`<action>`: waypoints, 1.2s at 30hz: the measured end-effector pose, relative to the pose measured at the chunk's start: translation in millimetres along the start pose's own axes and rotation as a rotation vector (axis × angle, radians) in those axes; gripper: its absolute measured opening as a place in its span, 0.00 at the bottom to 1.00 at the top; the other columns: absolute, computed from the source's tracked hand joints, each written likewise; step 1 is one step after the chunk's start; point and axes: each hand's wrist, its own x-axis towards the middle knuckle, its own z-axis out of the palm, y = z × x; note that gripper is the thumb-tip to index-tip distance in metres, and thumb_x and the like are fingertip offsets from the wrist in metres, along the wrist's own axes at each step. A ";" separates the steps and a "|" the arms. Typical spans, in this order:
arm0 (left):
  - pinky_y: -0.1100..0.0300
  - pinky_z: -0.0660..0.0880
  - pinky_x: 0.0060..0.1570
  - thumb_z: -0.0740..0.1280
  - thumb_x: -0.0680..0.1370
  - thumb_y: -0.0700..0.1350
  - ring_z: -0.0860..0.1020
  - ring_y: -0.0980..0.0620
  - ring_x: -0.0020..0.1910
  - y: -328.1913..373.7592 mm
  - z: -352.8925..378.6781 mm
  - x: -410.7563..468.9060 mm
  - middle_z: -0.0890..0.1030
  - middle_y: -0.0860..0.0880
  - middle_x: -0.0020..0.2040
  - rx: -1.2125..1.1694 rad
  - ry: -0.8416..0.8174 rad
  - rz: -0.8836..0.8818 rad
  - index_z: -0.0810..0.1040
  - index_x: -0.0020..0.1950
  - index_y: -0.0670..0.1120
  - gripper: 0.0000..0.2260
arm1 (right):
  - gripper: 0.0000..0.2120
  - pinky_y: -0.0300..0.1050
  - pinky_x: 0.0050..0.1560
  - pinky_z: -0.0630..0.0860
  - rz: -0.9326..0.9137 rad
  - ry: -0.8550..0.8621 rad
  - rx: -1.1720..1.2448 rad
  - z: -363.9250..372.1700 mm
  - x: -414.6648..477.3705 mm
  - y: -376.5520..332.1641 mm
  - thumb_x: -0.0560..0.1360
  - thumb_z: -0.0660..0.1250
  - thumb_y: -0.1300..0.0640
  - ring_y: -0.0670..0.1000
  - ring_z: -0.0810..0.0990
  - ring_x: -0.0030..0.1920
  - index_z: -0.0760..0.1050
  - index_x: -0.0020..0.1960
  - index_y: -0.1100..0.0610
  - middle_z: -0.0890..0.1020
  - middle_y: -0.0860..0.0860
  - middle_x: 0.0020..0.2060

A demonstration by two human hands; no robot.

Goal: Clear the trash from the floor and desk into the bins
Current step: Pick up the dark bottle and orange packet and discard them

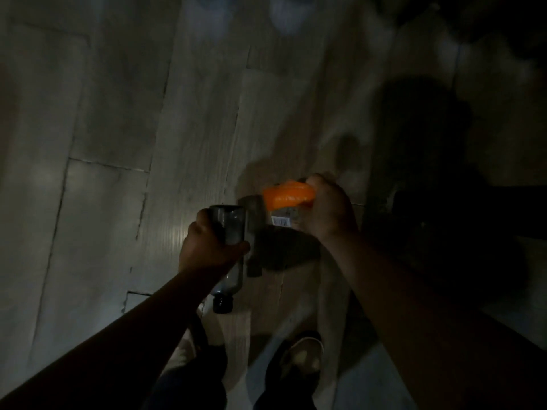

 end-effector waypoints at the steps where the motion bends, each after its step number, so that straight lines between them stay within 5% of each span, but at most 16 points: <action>1: 0.59 0.68 0.43 0.77 0.66 0.48 0.75 0.49 0.52 10.3 -11.8 -12.1 0.75 0.48 0.56 0.007 0.007 -0.003 0.64 0.67 0.45 0.35 | 0.26 0.50 0.61 0.71 0.013 0.008 0.013 -14.1 -10.4 -6.9 0.67 0.75 0.56 0.56 0.73 0.63 0.70 0.62 0.52 0.75 0.53 0.62; 6: 0.58 0.68 0.45 0.75 0.69 0.48 0.75 0.43 0.58 61.7 -79.5 -76.4 0.75 0.43 0.62 -0.001 -0.017 0.017 0.62 0.70 0.45 0.35 | 0.27 0.49 0.61 0.72 0.052 0.079 0.117 -91.2 -71.9 -45.4 0.66 0.75 0.57 0.57 0.75 0.61 0.71 0.62 0.53 0.77 0.54 0.60; 11: 0.56 0.74 0.41 0.75 0.68 0.47 0.78 0.45 0.48 110.6 -153.1 -146.2 0.73 0.50 0.49 -0.045 0.025 0.085 0.65 0.67 0.46 0.31 | 0.23 0.48 0.61 0.71 0.060 0.212 0.203 -162.5 -144.0 -90.8 0.72 0.71 0.55 0.55 0.74 0.62 0.70 0.65 0.53 0.76 0.53 0.61; 18: 0.58 0.76 0.36 0.75 0.68 0.48 0.79 0.46 0.42 177.0 -256.8 -245.6 0.77 0.50 0.47 -0.162 0.047 0.170 0.68 0.65 0.51 0.29 | 0.17 0.45 0.58 0.73 0.074 0.318 0.362 -287.4 -238.6 -144.7 0.73 0.70 0.56 0.54 0.78 0.58 0.73 0.60 0.54 0.79 0.52 0.57; 25: 0.62 0.70 0.34 0.75 0.68 0.45 0.75 0.51 0.44 251.3 -347.2 -357.0 0.75 0.51 0.50 -0.248 0.131 0.347 0.66 0.68 0.50 0.31 | 0.08 0.37 0.41 0.74 -0.020 0.544 0.601 -412.6 -334.4 -178.7 0.69 0.72 0.60 0.48 0.78 0.39 0.74 0.45 0.52 0.80 0.48 0.38; 28: 0.66 0.66 0.33 0.75 0.69 0.44 0.73 0.54 0.45 284.0 -375.4 -410.7 0.73 0.55 0.52 -0.313 0.143 0.449 0.64 0.70 0.52 0.33 | 0.08 0.38 0.40 0.75 -0.053 0.599 0.693 -459.3 -381.3 -188.2 0.69 0.72 0.61 0.42 0.78 0.35 0.74 0.42 0.51 0.80 0.47 0.34; 31: 0.66 0.67 0.36 0.75 0.68 0.44 0.74 0.59 0.44 321.0 -401.3 -457.5 0.73 0.58 0.48 -0.370 0.124 0.589 0.65 0.68 0.54 0.32 | 0.10 0.27 0.37 0.70 -0.072 0.720 0.712 -509.3 -427.2 -198.9 0.69 0.72 0.60 0.36 0.77 0.36 0.72 0.39 0.48 0.78 0.43 0.33; 36: 0.68 0.68 0.37 0.76 0.66 0.46 0.75 0.58 0.44 376.4 -444.6 -517.9 0.74 0.59 0.47 -0.341 0.091 0.822 0.66 0.66 0.57 0.32 | 0.07 0.31 0.33 0.73 -0.045 0.919 0.708 -581.1 -492.1 -220.7 0.70 0.70 0.57 0.41 0.78 0.35 0.72 0.39 0.48 0.78 0.43 0.32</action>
